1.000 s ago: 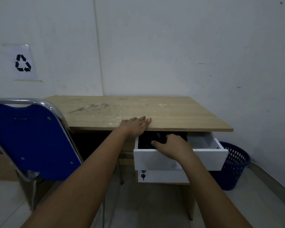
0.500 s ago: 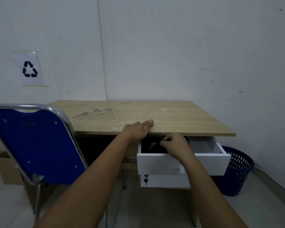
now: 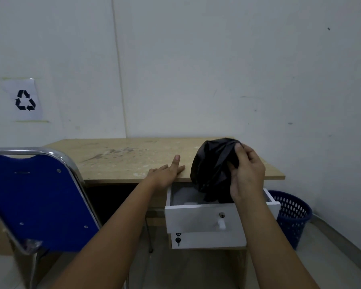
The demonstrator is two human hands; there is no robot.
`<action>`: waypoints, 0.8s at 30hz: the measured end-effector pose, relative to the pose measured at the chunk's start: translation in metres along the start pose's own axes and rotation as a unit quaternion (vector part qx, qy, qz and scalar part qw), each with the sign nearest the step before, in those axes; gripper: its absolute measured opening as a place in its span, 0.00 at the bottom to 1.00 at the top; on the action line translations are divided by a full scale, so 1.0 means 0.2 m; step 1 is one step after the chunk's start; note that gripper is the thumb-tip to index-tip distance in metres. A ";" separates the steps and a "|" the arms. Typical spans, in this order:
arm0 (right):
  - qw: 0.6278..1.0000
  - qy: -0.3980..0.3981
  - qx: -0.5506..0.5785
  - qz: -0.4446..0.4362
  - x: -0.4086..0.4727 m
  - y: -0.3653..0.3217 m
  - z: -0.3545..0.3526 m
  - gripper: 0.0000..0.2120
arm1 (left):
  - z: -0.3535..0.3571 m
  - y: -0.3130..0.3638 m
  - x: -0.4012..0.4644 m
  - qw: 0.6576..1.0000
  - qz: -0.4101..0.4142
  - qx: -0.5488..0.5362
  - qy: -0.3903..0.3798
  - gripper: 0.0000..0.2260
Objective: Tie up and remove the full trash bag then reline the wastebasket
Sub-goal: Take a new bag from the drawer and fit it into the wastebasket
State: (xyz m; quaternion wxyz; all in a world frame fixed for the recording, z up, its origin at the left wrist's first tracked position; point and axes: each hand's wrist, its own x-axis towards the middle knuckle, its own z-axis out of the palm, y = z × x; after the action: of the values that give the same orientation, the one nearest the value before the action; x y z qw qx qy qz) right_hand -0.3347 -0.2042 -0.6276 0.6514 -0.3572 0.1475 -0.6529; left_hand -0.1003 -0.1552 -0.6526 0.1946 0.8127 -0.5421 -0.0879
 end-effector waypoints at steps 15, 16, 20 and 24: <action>0.924 -0.082 -0.324 -0.183 0.38 0.22 0.11 0.05 | 0.02 0.01 -0.02 0.995 0.015 0.100 0.018 0.27; 0.903 -0.098 -0.377 -0.182 0.41 0.28 0.06 0.06 | 0.04 0.00 -0.02 0.992 0.018 0.120 0.026 0.26; 0.739 -0.136 -0.642 -0.155 0.50 0.42 -0.06 0.12 | 0.05 -0.01 -0.01 0.991 0.024 0.130 0.035 0.25; 0.670 -0.150 -0.714 -0.133 0.52 0.43 -0.03 0.20 | 0.04 -0.01 -0.02 0.990 0.028 0.137 0.031 0.25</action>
State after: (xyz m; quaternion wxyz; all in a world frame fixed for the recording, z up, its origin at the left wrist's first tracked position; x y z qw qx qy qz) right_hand -0.2637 -0.3154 -0.6609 0.1170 -0.8225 0.4202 -0.3651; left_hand -0.1034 -0.1536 -0.6614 0.1002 0.8184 -0.5656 0.0177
